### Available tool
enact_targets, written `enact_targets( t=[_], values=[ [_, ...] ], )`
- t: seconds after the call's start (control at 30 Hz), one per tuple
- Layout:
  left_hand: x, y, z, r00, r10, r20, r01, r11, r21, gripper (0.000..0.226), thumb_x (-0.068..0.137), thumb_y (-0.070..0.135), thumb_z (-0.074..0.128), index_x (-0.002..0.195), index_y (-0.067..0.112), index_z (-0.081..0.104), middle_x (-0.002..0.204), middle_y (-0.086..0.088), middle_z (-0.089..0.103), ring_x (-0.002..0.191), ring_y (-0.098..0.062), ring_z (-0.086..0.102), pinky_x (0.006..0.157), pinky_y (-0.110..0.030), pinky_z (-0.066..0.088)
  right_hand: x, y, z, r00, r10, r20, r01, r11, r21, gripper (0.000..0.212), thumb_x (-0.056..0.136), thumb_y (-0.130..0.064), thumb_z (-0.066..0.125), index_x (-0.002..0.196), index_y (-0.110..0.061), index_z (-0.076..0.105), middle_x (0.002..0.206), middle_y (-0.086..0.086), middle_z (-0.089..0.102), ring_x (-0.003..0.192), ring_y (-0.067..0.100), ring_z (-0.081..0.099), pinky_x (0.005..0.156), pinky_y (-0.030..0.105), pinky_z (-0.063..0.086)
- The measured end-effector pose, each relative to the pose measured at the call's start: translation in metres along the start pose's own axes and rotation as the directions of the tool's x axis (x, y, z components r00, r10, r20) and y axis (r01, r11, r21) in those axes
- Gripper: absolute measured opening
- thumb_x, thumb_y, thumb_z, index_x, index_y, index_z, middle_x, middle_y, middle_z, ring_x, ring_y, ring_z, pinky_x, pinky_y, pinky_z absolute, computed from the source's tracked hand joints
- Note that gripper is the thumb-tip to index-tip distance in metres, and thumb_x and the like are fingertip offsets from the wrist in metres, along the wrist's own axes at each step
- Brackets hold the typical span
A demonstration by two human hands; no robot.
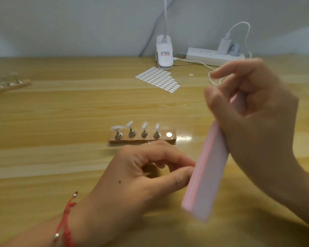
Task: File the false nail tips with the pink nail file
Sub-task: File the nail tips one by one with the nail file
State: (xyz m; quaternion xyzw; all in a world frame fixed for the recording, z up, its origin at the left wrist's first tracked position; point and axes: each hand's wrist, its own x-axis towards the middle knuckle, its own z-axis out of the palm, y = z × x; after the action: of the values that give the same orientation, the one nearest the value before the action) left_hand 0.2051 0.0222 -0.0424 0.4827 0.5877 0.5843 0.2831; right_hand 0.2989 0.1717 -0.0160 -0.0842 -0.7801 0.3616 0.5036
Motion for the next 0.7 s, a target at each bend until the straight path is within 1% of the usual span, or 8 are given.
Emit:
enact_targets(
  t=[0.07, 0.13, 0.2, 0.3, 0.4, 0.5, 0.6, 0.7],
  values=[
    [0.0, 0.0, 0.001, 1.0, 0.004, 0.013, -0.004, 1.0, 0.004, 0.018, 0.07, 0.04, 0.071, 0.082, 0.028, 0.077, 0.082, 0.0, 0.069, 0.079, -0.029, 0.06, 0.063, -0.043, 0.047, -0.003, 0.0, 0.003, 0.999, 0.005, 0.036, -0.006, 1.0, 0.021, 0.03, 0.087, 0.0, 0.067, 0.094, -0.028, 0.059, 0.067, 0.004, 0.052, 0.062, 0.002, 0.048, 0.063, 0.008, 0.036],
    [0.001, -0.001, 0.001, 1.0, 0.018, -0.006, -0.018, 1.0, 0.018, 0.017, 0.071, 0.039, 0.07, 0.083, 0.028, 0.077, 0.083, 0.001, 0.069, 0.079, -0.027, 0.061, 0.064, -0.04, 0.047, -0.001, 0.005, 0.002, 0.998, 0.061, 0.024, -0.063, 0.996, 0.068, 0.028, 0.087, 0.002, 0.066, 0.094, -0.025, 0.06, 0.066, 0.0, 0.052, 0.062, 0.003, 0.048, 0.063, 0.012, 0.037],
    [0.001, -0.001, 0.001, 1.0, 0.027, -0.006, -0.027, 0.999, 0.03, 0.016, 0.072, 0.037, 0.07, 0.082, 0.027, 0.076, 0.084, 0.002, 0.068, 0.078, -0.025, 0.062, 0.064, -0.037, 0.047, -0.001, 0.006, 0.002, 0.995, 0.098, 0.011, -0.099, 0.989, 0.113, 0.027, 0.088, 0.003, 0.065, 0.093, -0.022, 0.06, 0.068, 0.001, 0.052, 0.062, 0.004, 0.047, 0.063, 0.014, 0.038],
    [0.001, -0.002, 0.002, 0.999, 0.04, 0.021, -0.04, 0.999, 0.032, 0.016, 0.072, 0.036, 0.07, 0.082, 0.024, 0.076, 0.085, 0.002, 0.068, 0.076, -0.023, 0.062, 0.063, -0.036, 0.047, -0.009, 0.0, 0.008, 0.996, 0.064, 0.056, -0.07, 0.991, 0.113, 0.03, 0.086, 0.003, 0.065, 0.092, -0.026, 0.061, 0.068, 0.003, 0.051, 0.063, 0.005, 0.048, 0.063, 0.014, 0.039],
    [0.001, -0.005, 0.001, 1.0, 0.029, -0.008, -0.028, 0.999, 0.043, 0.017, 0.072, 0.04, 0.069, 0.083, 0.028, 0.076, 0.086, 0.002, 0.069, 0.079, -0.025, 0.062, 0.069, -0.038, 0.047, -0.004, 0.005, 0.004, 0.995, 0.095, -0.004, -0.094, 0.99, 0.105, 0.029, 0.088, 0.004, 0.064, 0.091, -0.025, 0.06, 0.069, 0.008, 0.051, 0.063, 0.005, 0.047, 0.063, 0.015, 0.038],
    [0.001, -0.004, 0.0, 1.0, 0.021, -0.002, -0.021, 0.999, 0.03, 0.016, 0.071, 0.042, 0.069, 0.081, 0.031, 0.076, 0.086, 0.003, 0.07, 0.077, -0.021, 0.062, 0.068, -0.031, 0.046, -0.003, 0.006, 0.003, 0.995, 0.099, -0.033, -0.096, 0.991, 0.097, 0.029, 0.088, 0.005, 0.062, 0.091, -0.023, 0.06, 0.072, 0.011, 0.051, 0.066, 0.005, 0.047, 0.064, 0.015, 0.039],
    [0.001, -0.005, 0.0, 1.0, 0.02, 0.008, -0.02, 0.999, 0.029, 0.016, 0.072, 0.042, 0.069, 0.081, 0.031, 0.075, 0.085, 0.003, 0.07, 0.076, -0.018, 0.062, 0.067, -0.029, 0.046, -0.006, 0.005, 0.005, 0.995, 0.095, -0.027, -0.092, 0.99, 0.11, 0.03, 0.088, 0.006, 0.062, 0.091, -0.024, 0.06, 0.07, 0.007, 0.05, 0.066, 0.006, 0.047, 0.064, 0.015, 0.04],
    [0.001, -0.005, 0.0, 1.0, 0.021, 0.014, -0.022, 0.999, 0.043, 0.017, 0.073, 0.042, 0.069, 0.083, 0.03, 0.076, 0.084, 0.002, 0.069, 0.078, -0.021, 0.061, 0.065, -0.031, 0.046, -0.004, 0.009, 0.005, 0.99, 0.137, -0.016, -0.134, 0.984, 0.119, 0.033, 0.087, 0.008, 0.062, 0.089, -0.025, 0.06, 0.069, -0.001, 0.049, 0.065, 0.004, 0.046, 0.065, 0.015, 0.038]
  ],
)
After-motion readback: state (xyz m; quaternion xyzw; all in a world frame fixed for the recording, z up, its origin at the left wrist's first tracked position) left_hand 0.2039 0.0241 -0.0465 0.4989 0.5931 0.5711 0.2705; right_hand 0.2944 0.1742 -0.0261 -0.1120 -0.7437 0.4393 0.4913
